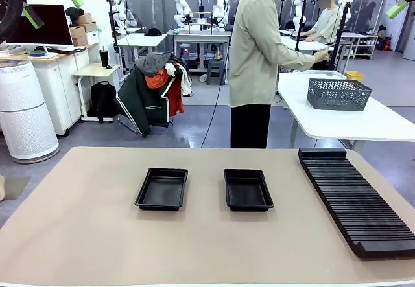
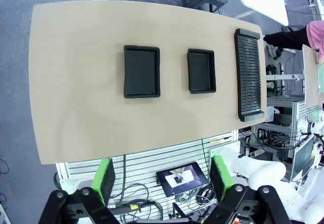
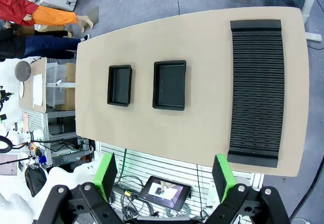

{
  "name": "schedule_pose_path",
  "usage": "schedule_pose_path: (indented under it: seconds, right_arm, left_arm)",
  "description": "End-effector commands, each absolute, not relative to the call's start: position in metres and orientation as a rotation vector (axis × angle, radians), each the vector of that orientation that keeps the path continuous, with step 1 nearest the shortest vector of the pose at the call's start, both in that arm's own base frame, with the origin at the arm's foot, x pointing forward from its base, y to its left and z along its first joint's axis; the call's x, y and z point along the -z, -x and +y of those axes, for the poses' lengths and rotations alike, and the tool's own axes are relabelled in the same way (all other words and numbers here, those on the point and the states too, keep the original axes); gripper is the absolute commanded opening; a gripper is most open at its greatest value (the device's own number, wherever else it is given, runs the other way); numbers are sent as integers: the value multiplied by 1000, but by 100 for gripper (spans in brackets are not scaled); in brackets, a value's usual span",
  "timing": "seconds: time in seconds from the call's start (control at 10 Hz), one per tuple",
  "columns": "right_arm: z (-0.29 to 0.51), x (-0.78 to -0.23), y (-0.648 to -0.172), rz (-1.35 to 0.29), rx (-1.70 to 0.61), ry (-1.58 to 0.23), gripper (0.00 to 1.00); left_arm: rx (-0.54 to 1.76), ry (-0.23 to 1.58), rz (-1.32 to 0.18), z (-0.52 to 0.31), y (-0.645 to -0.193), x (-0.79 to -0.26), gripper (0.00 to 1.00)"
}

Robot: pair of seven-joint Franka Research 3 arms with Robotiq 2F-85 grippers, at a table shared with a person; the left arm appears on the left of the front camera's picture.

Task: Inspect and transfer BCBs to ESD trays.
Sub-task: Pick up the Blank PCB from the PCB Rack and place it in the left ESD tray.

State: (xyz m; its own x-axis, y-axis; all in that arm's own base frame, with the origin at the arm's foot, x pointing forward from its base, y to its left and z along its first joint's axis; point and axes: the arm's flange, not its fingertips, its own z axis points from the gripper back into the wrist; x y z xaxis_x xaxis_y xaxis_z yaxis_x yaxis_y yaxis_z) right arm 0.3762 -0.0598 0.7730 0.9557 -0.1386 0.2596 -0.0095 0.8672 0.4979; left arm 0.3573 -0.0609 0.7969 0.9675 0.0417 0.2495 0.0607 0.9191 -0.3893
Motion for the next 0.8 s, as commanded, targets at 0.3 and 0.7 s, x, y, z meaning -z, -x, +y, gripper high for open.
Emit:
schedule_pose_path:
  seconds: [0.3,0.7]
  right_arm:
    - [-59,-774,-375,-296,67,-522,100]
    - [-59,-774,-375,-296,67,-522,100]
  left_arm:
    - [9,420,-260,-61,-356,-797,100]
    - [9,420,-260,-61,-356,-797,100]
